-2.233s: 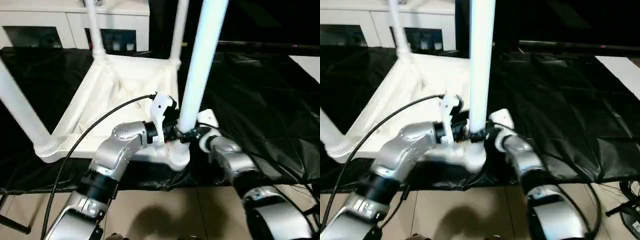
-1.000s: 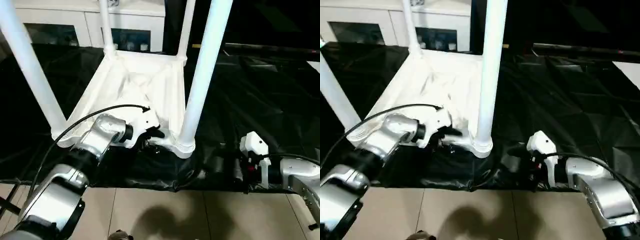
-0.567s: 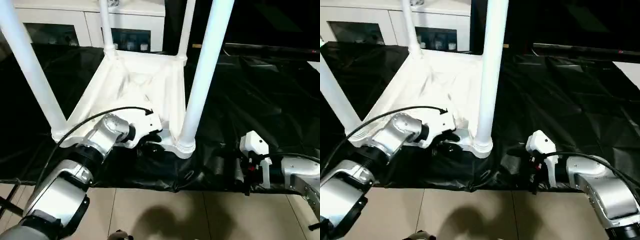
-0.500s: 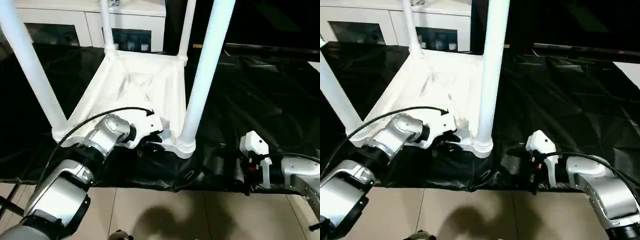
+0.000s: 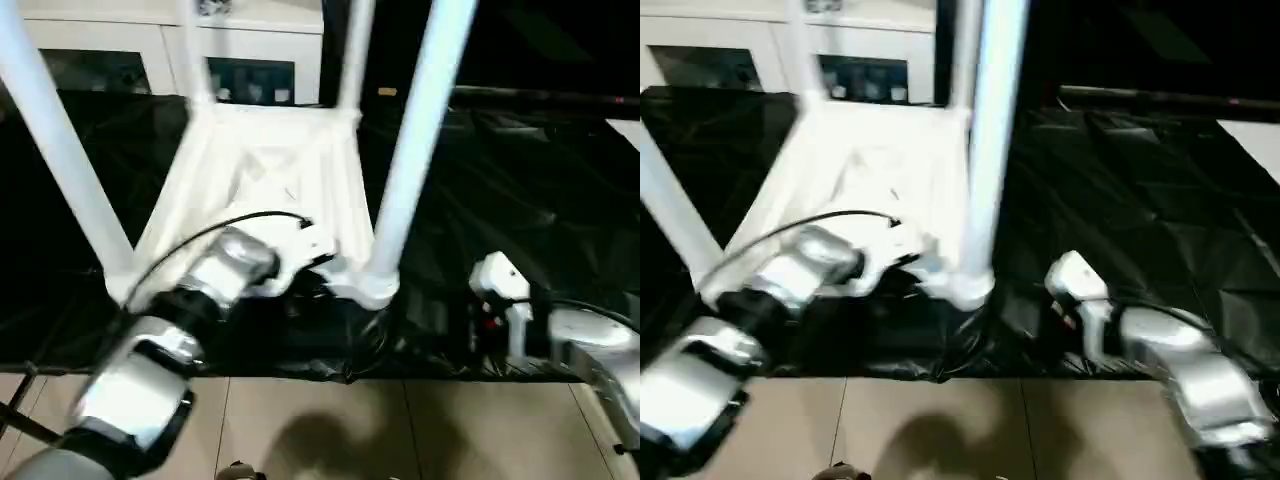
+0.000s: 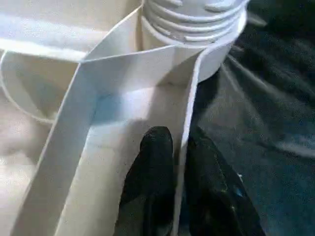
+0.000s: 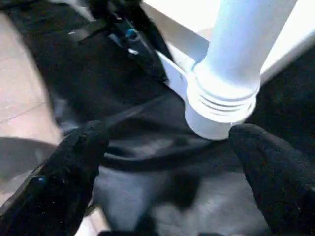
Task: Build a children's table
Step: Rotate table base
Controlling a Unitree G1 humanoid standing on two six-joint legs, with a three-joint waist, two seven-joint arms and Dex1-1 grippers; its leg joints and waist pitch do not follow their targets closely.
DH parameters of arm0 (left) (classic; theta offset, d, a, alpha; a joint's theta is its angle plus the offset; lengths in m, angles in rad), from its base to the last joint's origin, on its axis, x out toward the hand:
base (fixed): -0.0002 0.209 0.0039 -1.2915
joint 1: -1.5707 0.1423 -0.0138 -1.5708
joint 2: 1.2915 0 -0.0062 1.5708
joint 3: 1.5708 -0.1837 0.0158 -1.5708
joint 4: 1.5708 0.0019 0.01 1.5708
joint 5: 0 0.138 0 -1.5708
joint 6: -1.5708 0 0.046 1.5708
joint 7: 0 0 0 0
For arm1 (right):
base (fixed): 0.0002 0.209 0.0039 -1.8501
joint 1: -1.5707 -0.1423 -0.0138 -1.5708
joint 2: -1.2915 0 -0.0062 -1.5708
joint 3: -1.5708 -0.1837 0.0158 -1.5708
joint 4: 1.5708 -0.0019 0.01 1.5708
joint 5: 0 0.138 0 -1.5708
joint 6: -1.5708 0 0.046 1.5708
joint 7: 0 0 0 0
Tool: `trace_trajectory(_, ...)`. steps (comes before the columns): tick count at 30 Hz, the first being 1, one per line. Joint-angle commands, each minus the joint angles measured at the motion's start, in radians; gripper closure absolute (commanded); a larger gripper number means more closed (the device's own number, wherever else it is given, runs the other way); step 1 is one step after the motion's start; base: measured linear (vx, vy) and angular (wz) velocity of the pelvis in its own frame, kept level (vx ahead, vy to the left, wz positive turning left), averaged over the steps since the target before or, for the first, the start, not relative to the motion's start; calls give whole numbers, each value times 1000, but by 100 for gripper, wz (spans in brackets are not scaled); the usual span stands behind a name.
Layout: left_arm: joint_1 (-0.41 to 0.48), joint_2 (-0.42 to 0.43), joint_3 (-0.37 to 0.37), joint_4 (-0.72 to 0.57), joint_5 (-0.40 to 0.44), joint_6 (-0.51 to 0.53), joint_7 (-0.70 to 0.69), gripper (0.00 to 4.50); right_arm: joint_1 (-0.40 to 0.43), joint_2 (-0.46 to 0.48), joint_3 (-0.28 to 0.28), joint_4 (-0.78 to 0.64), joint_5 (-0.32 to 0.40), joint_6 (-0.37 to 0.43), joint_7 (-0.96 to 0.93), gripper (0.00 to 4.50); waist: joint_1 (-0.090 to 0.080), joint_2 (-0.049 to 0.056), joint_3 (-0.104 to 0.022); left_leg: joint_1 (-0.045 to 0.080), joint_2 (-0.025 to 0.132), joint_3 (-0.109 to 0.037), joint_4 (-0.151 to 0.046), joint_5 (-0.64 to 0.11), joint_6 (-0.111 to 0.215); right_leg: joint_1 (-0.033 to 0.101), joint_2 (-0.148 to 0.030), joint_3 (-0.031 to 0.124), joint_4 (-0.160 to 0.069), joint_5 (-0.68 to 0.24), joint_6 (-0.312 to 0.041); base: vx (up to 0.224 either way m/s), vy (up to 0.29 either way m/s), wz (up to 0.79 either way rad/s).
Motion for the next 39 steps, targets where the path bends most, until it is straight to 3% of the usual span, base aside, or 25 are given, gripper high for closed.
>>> trace_trajectory(1, 19, 6, 49, -7, -9, 49, 95, 432, -22, 25, -12, 28, -18, -20, -53, 0, 9, -14, -75, 2, 40, -27, -61, -176, 58, 58, -72, 50, -79, -234, -182, 0, 0, 0)
trace_trajectory(4, 49, -1, 66, -61, -15, 55, 117, 442, -40, 65, -16, 66, -34, -41, -110, 0, 0, -16, -74, -3, 39, -28, -61, -170, 62, 60, -72, 48, -79, -237, -184, 0, 0, 0)
trace_trajectory(6, 67, -2, 72, -92, -17, 32, 108, 446, -47, 82, -15, 82, -41, -49, -123, 0, 0, -16, -72, 5, 39, -25, -60, -181, 64, 54, -70, 49, -86, -272, -176, 0, 0, 0)
trace_trajectory(13, 100, 32, 54, -125, -12, -68, 69, 446, -68, 126, -22, 131, -36, -74, -150, 0, 2, -10, -70, 9, 41, -25, -67, -222, 45, 50, -70, 51, -91, -316, -154, 0, 0, 0)
trace_trajectory(15, 109, 39, 67, -136, -26, -90, 52, 393, -72, 136, -23, 148, -37, -85, -155, 0, 0, -7, -70, 8, 41, -26, -67, -229, 39, 50, -71, 51, -92, -322, -155, 0, 0, 0)
trace_trajectory(19, 114, 59, 78, -123, -23, -117, 39, 364, -75, 149, -27, 160, -34, -88, -157, 0, 3, -6, -71, 11, 44, -27, -69, -225, 36, 49, -70, 53, -86, -278, -166, 0, 0, 0)
trace_trajectory(27, 87, 69, 114, -55, -50, -156, 4, 364, -85, 145, -17, 174, -35, -100, -140, 0, 5, -7, -70, 10, 41, -24, -68, -224, 36, 49, -71, 54, -85, -274, -169, 0, 0, 0)
trace_trajectory(28, 86, 69, 115, -52, -50, -158, 4, 390, -85, 145, -17, 174, -35, -100, -140, 0, 5, -7, -70, 11, 42, -25, -69, -226, 35, 49, -72, 54, -86, -281, -167, 0, 0, 0)
trace_trajectory(32, 74, 65, 128, -19, -61, -180, -1, 404, -88, 144, -18, 175, -37, -101, -137, 0, 5, -7, -69, 12, 42, -26, -70, -240, 30, 48, -73, 54, -89, -306, -162, 0, 0, 0)
trace_trajectory(35, 69, 63, 128, -1, -59, -185, -10, 443, -91, 143, -18, 176, -38, -102, -136, 0, 5, -8, -69, 11, 43, -27, -70, -244, 27, 49, -74, 54, -90, -318, -156, 0, 0, 0)
trace_trajectory(36, 68, 61, 127, 6, -60, -185, -19, 443, -92, 142, -19, 177, -38, -103, -135, 0, 4, -4, -69, 12, 43, -27, -70, -244, 26, 48, -74, 54, -90, -318, -156, 0, 0, 0)
trace_trajectory(39, 67, 63, 120, 19, -56, -192, -51, 446, -97, 142, -20, 181, -37, -104, -133, 0, 3, -6, -69, 12, 43, -27, -71, -243, 26, 49, -73, 55, -90, -306, -161, 0, 0, 0)
